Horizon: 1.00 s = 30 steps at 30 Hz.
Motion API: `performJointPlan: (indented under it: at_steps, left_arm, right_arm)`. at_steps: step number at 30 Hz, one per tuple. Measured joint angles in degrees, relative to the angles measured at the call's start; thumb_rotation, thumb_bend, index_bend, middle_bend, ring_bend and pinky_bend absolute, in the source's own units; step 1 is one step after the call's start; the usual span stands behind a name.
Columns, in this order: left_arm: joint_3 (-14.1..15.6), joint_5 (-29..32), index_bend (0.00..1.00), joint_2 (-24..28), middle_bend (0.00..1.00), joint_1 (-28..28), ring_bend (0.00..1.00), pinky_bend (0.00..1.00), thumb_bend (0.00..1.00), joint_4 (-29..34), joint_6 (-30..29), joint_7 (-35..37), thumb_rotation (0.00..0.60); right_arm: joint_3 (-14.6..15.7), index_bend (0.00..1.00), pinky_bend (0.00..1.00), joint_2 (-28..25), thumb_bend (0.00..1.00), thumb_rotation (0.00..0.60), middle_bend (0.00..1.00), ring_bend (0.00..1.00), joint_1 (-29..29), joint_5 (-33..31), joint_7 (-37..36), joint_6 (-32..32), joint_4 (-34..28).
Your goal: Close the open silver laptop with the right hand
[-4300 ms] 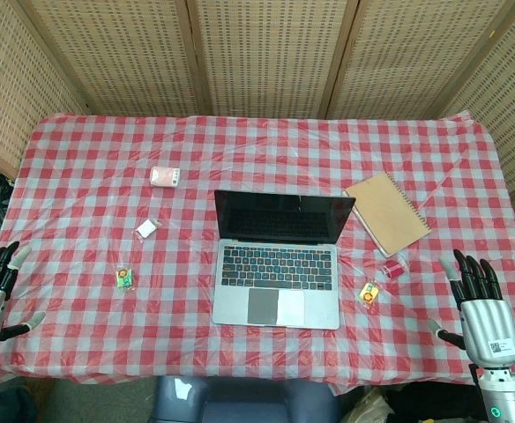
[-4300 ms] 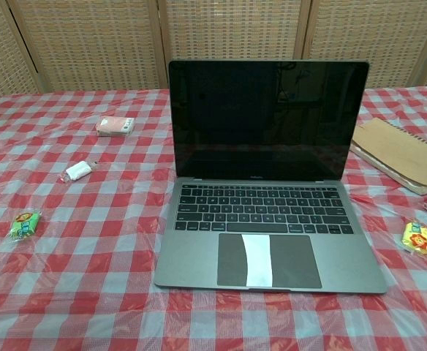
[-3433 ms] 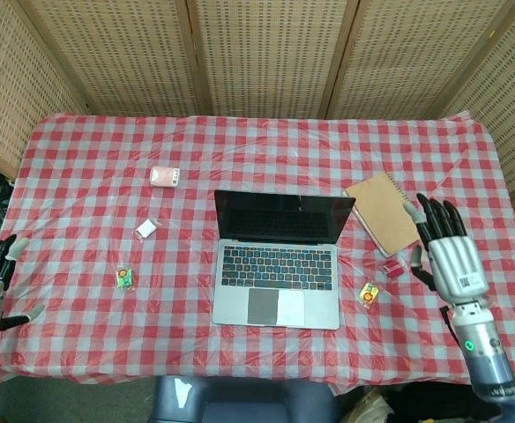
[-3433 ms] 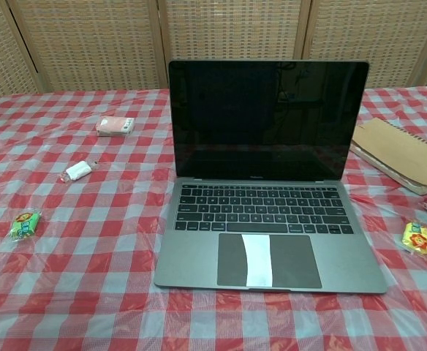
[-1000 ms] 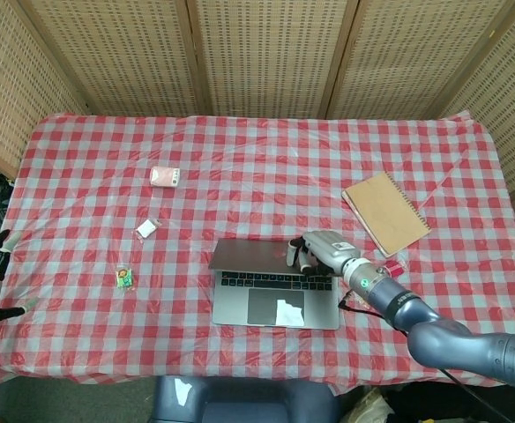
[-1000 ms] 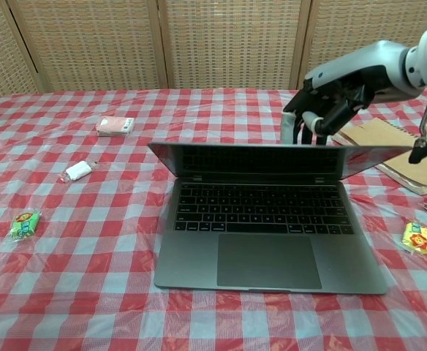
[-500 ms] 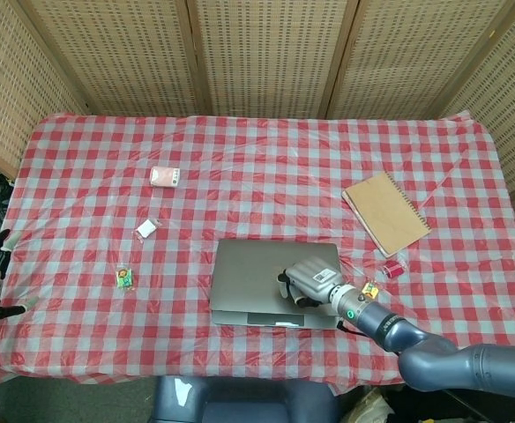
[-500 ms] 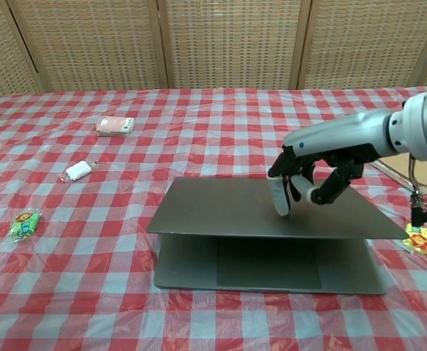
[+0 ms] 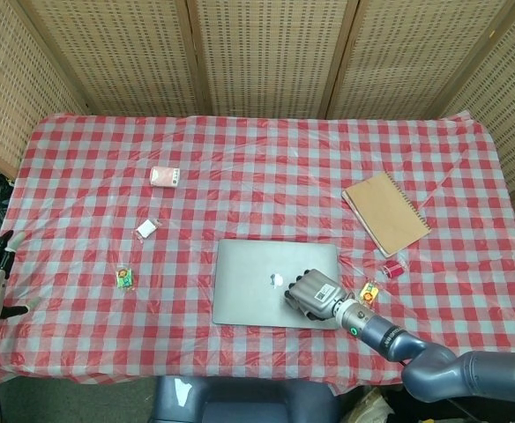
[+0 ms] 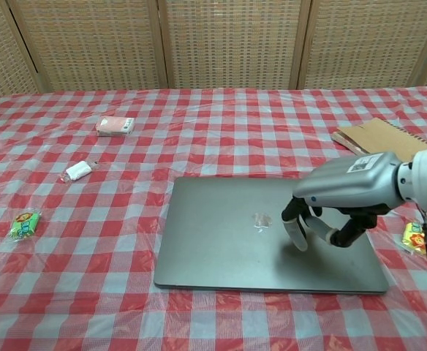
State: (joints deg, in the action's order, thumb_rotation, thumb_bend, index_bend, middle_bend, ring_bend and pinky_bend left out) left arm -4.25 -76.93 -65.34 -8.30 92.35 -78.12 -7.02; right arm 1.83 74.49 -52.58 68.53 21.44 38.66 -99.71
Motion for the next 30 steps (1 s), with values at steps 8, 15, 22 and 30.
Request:
performJointPlan:
  at_steps: [8,15,22,30]
  left_arm:
    - [-0.12,0.47,0.00,-0.14,0.00,-0.23,0.00,0.00,0.00,-0.26,0.38,0.09,0.600]
    - [0.20,-1.00,0.00,0.41,0.00,-0.09,0.00,0.00,0.00,0.30,-0.20,1.17,0.600]
    - [1.35,-5.03,0.00,1.28,0.00,0.77,0.00,0.00,0.00,1.72,-2.79,2.34,0.600]
    - [3.04,-9.72,0.00,2.28,0.00,2.09,0.00,0.00,0.00,2.69,-6.04,4.24,0.600]
  right_arm:
    - [-0.77,0.25,0.22,-0.92,0.92,0.600,0.30,0.25,2.94,16.71,-1.18,14.43,1.25]
    - [-3.45,0.00,0.00,-7.20,0.00,0.600,0.00,0.00,8.81,22.52,-2.41,29.79,1.51]
    - [-3.24,0.00,0.00,-9.22,0.00,0.600,0.00,0.00,20.74,17.29,-2.14,41.40,0.80]
    - [0.26,0.00,0.00,-7.69,0.00,0.600,0.00,0.00,33.06,13.67,-4.58,50.90,0.44]
